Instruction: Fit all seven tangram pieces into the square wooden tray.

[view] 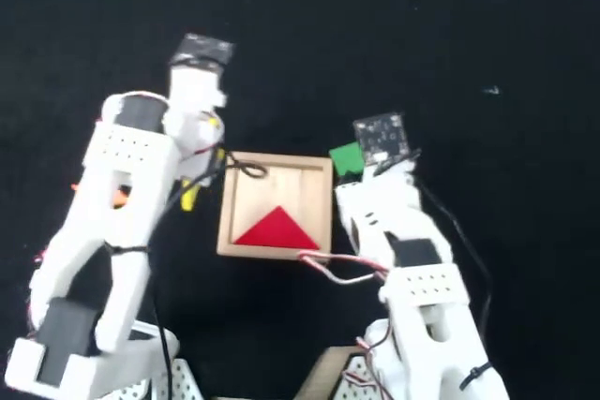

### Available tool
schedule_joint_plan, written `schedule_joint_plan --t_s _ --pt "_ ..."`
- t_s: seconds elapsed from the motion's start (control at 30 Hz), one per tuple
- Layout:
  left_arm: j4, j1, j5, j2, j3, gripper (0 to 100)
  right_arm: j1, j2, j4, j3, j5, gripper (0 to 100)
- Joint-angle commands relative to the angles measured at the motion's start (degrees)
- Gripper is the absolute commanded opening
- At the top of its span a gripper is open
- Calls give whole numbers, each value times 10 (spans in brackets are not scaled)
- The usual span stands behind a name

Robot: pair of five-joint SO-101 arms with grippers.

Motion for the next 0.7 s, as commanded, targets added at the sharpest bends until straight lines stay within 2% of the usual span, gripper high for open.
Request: schedule_joint_plan --t_s 0.0,0.17,0.47,0.67 --pt "4 44 -20 40 -66 30 33 0 -30 -6 6 135" --pt "0 48 33 120 -134 30 34 0 -63 13 6 135" --pt "1 96 36 251 -173 30 34 3 -69 15 6 134" --pt "-36 87 39 267 -155 30 33 3 -69 15 6 134"
